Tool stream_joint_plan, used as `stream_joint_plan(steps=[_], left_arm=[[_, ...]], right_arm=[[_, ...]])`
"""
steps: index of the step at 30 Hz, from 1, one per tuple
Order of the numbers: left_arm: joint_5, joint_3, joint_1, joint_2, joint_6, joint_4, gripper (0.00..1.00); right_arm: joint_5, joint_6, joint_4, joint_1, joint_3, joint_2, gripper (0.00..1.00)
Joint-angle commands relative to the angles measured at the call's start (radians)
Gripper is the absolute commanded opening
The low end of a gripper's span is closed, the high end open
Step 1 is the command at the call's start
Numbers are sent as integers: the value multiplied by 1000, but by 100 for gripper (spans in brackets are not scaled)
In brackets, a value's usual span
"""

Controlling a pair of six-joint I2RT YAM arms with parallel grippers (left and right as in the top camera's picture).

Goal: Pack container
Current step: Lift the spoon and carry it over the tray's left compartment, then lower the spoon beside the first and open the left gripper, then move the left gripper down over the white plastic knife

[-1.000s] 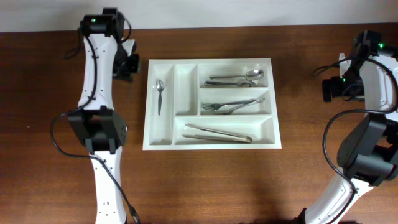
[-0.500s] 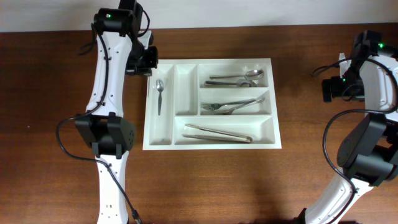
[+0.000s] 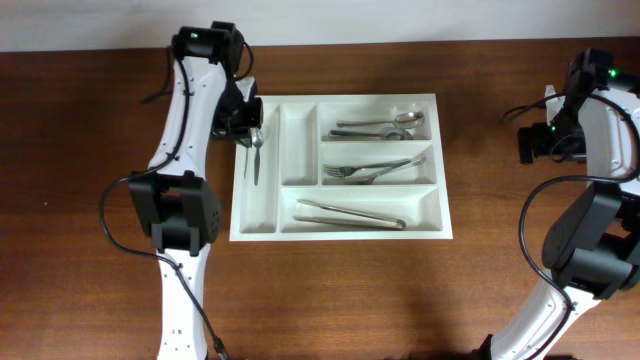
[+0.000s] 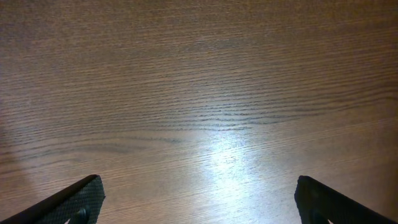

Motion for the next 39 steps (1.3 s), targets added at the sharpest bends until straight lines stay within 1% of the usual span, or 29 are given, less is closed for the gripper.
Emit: stream_joint_plan(steps=[1, 7, 14, 19, 23, 26, 27, 29, 30, 32, 33, 34, 35, 39], left_arm=[[-16, -45, -24, -12, -12, 2, 2], [-16, -101, -41, -12, -13, 49, 4], [-16, -111, -39, -10, -13, 61, 13], [-16, -111, -39, -10, -12, 78, 33], [-16, -98, -37, -12, -1, 127, 42], [-16, -36, -28, -14, 32, 127, 52], [-17, -9, -23, -14, 42, 121, 59], [-33, 62, -4, -18, 56, 97, 79], [-51, 93, 5, -21, 56, 80, 84], [-108, 160, 30, -26, 68, 23, 87], [-133, 185, 41, -29, 71, -5, 95], [-148, 196, 54, -36, 71, -5, 98], [-146, 196, 67, -55, 70, -4, 100], [-132, 196, 103, -109, 71, -5, 99]], right_arm=[[13, -3, 0, -3, -6, -9, 99], [13, -3, 0, -3, -6, -9, 99], [13, -3, 0, -3, -6, -9, 99], [13, -3, 0, -3, -6, -9, 99], [13, -3, 0, -3, -6, -9, 99], [13, -3, 0, -3, -6, -9, 99], [13, -3, 0, -3, -6, -9, 99], [13, -3, 0, -3, -6, -9, 99], [13, -3, 0, -3, -6, -9, 99], [13, -3, 0, -3, -6, -9, 99], [13, -3, 0, -3, -6, -9, 99], [13, -3, 0, -3, -6, -9, 99], [13, -3, 0, -3, -6, -9, 99], [13, -3, 0, -3, -6, -9, 99]])
